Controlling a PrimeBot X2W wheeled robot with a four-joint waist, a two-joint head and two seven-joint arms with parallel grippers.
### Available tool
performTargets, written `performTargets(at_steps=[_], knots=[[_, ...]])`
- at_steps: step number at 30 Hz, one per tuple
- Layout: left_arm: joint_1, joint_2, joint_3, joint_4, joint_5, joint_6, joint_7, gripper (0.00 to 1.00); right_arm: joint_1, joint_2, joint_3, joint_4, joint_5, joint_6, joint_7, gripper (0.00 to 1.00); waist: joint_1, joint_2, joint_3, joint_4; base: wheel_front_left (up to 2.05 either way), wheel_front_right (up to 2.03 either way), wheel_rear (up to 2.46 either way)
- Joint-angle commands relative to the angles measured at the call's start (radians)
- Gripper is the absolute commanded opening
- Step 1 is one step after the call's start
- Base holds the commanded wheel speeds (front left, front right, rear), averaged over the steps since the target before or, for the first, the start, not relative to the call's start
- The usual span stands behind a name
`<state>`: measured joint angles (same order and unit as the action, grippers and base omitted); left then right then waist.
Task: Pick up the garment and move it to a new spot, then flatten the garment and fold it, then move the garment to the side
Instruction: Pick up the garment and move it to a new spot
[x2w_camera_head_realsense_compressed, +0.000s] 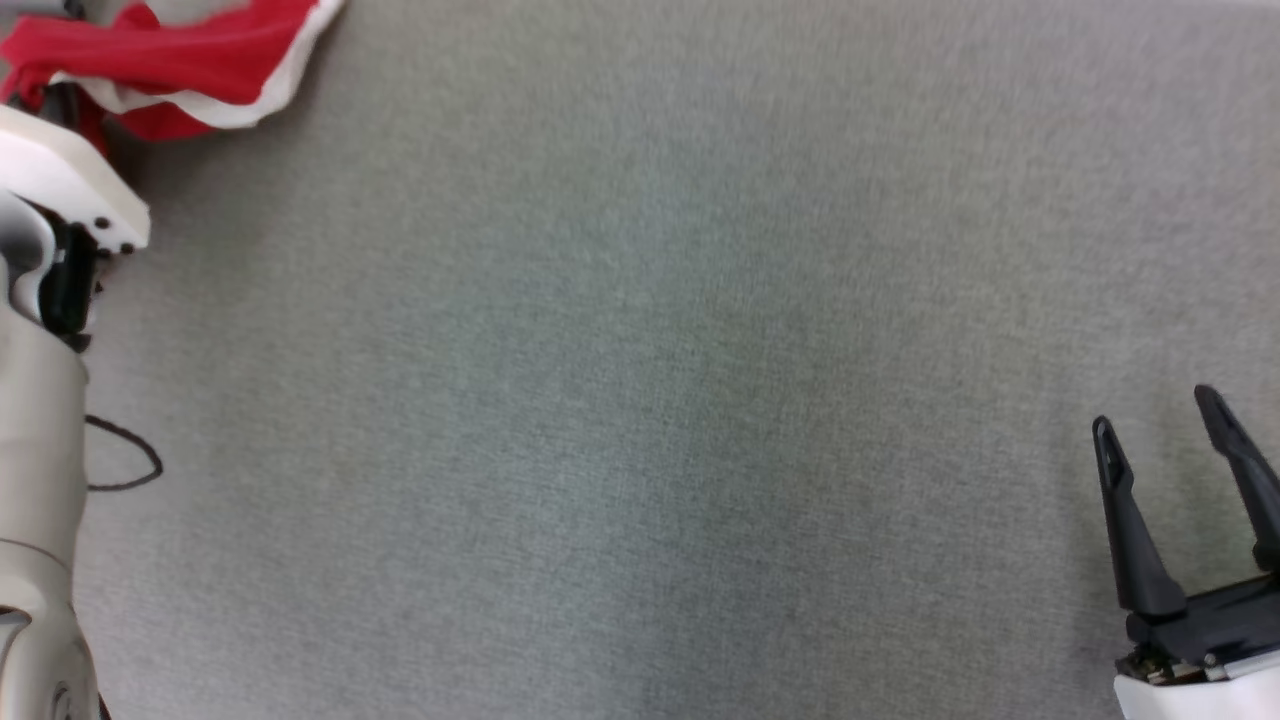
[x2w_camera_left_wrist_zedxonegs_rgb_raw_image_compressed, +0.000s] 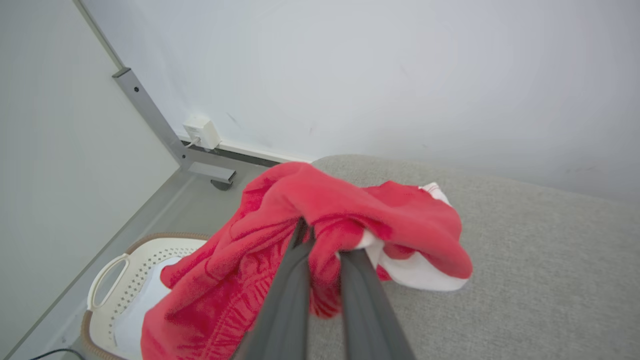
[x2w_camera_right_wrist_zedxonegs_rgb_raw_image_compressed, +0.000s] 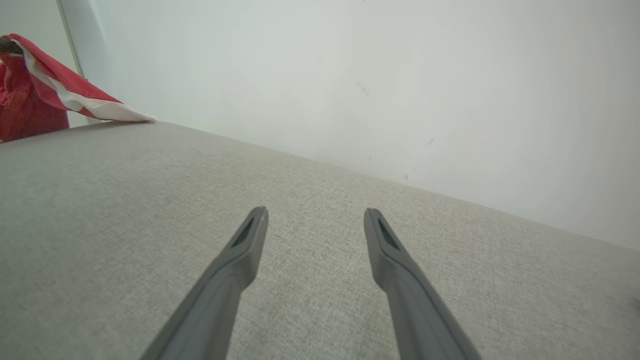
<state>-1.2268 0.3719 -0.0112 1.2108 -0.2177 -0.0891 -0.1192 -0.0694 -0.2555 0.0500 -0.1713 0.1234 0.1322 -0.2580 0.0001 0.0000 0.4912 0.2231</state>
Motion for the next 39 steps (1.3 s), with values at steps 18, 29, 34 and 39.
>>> performTargets(at_steps=[18, 29, 34, 39], knots=[[0.198, -0.043, -0.381, -0.562, -0.304, -0.04, 0.225, 0.0, 0.176, 0.145, -0.016, 0.038, 0.03, -0.003, -0.007, 1.0, -0.0001, 0.0, -0.425, -0.085, 0.0, 0.0, 0.0], [0.565, 0.115, -0.552, -1.333, -0.671, -0.034, 0.659, 0.0, 0.174, 0.178, 0.005, 0.044, 0.037, -0.003, -0.006, 1.0, -0.0001, 0.0, -0.447, -0.198, 0.0, 0.0, 0.0], [0.636, 0.081, -0.634, -1.357, -0.721, -0.001, 0.754, 0.0, 0.147, 0.184, 0.03, 0.066, 0.045, -0.003, -0.006, 1.0, -0.0001, 0.0, -0.441, -0.26, 0.0, 0.0, 0.0], [0.623, -0.032, -0.686, -1.171, -0.699, 0.035, 0.728, 0.0, 0.122, 0.191, 0.06, 0.101, 0.051, -0.003, -0.006, 1.0, -0.0001, 0.0, -0.434, -0.33, 0.0, 0.0, 0.0]])
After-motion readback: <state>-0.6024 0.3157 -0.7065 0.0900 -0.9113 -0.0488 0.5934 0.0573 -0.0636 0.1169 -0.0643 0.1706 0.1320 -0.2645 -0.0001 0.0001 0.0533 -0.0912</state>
